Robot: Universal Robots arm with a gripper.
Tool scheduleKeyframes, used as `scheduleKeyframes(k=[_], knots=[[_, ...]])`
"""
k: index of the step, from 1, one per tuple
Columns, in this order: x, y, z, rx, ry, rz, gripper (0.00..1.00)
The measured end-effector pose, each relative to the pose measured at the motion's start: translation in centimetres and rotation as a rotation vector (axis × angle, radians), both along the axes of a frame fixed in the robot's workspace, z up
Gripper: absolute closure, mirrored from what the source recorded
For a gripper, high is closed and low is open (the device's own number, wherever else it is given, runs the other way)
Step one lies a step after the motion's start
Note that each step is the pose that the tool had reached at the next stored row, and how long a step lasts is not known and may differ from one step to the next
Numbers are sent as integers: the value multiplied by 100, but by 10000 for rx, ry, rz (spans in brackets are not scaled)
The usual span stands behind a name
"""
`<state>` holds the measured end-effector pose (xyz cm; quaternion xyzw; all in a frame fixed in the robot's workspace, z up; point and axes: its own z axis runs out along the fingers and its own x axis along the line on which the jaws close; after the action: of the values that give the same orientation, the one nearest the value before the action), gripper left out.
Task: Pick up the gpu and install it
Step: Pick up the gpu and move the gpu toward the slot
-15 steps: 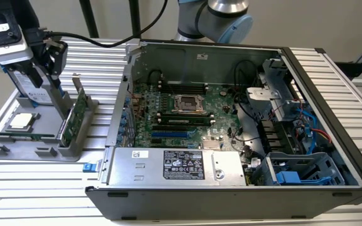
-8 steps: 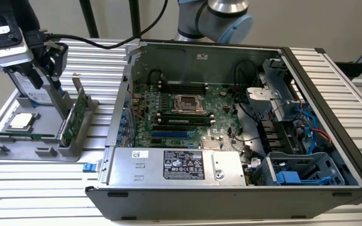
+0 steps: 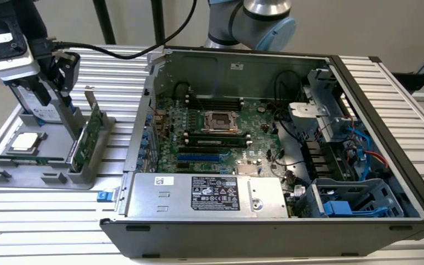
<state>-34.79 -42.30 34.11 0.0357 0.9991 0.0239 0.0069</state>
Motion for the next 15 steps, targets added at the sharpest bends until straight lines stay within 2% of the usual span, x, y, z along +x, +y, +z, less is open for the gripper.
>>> scheduleKeyframes(k=[15], knots=[[0, -10, -56, 0, 2, 0, 0]])
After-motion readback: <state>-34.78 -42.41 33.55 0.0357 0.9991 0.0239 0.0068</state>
